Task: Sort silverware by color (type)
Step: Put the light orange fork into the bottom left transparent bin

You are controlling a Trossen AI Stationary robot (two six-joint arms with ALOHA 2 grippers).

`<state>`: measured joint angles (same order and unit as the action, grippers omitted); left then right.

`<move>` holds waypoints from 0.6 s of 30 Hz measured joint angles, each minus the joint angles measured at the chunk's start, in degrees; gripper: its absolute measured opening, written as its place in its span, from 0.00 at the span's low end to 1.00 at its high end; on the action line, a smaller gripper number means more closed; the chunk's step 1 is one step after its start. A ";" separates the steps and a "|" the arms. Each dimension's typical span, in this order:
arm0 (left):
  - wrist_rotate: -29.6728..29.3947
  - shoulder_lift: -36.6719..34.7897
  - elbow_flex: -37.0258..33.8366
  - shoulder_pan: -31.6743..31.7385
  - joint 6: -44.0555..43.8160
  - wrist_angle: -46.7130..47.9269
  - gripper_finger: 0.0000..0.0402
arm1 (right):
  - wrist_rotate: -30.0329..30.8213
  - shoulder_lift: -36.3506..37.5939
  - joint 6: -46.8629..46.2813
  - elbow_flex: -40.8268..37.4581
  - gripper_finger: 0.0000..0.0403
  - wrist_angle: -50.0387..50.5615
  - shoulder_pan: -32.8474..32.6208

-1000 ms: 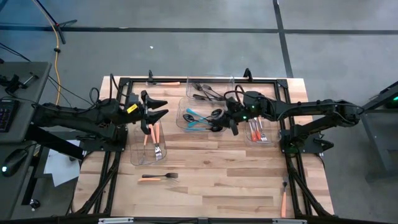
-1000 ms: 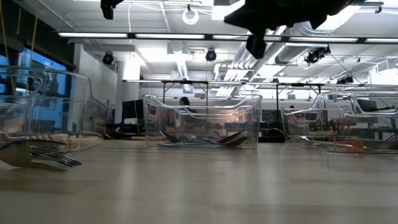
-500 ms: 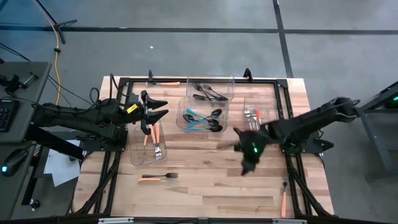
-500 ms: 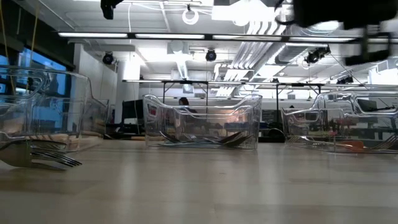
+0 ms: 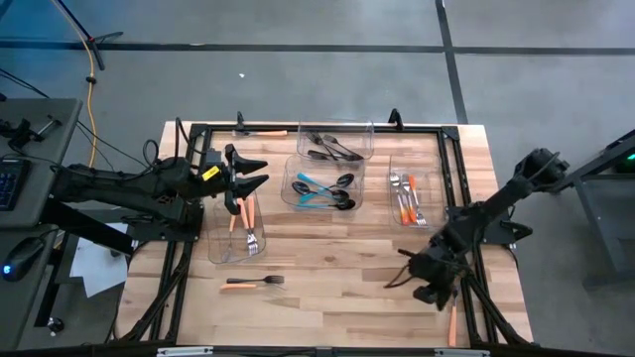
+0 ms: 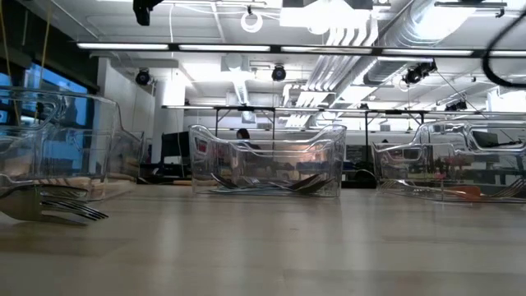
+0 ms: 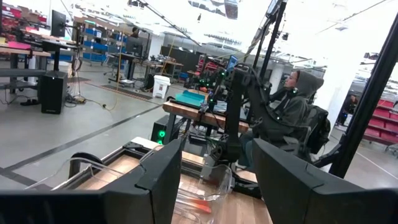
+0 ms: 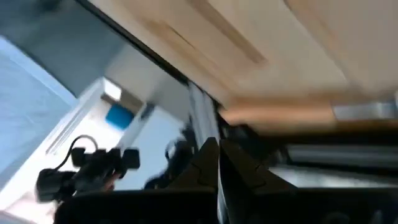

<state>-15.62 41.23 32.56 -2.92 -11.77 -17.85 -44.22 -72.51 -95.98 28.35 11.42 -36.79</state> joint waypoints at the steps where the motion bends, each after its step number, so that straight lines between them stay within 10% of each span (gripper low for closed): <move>1: 0.00 0.00 0.00 0.00 0.00 0.00 0.46 | -2.11 0.00 -2.44 -1.21 0.00 -1.14 -0.49; 18: -0.03 0.00 0.00 0.02 3.48 0.00 0.46 | -13.56 -16.82 -7.32 -2.88 0.00 -17.68 -5.55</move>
<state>-15.64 41.23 32.56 -2.90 -8.29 -17.85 -57.78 -89.33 -103.30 25.46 -6.26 -42.33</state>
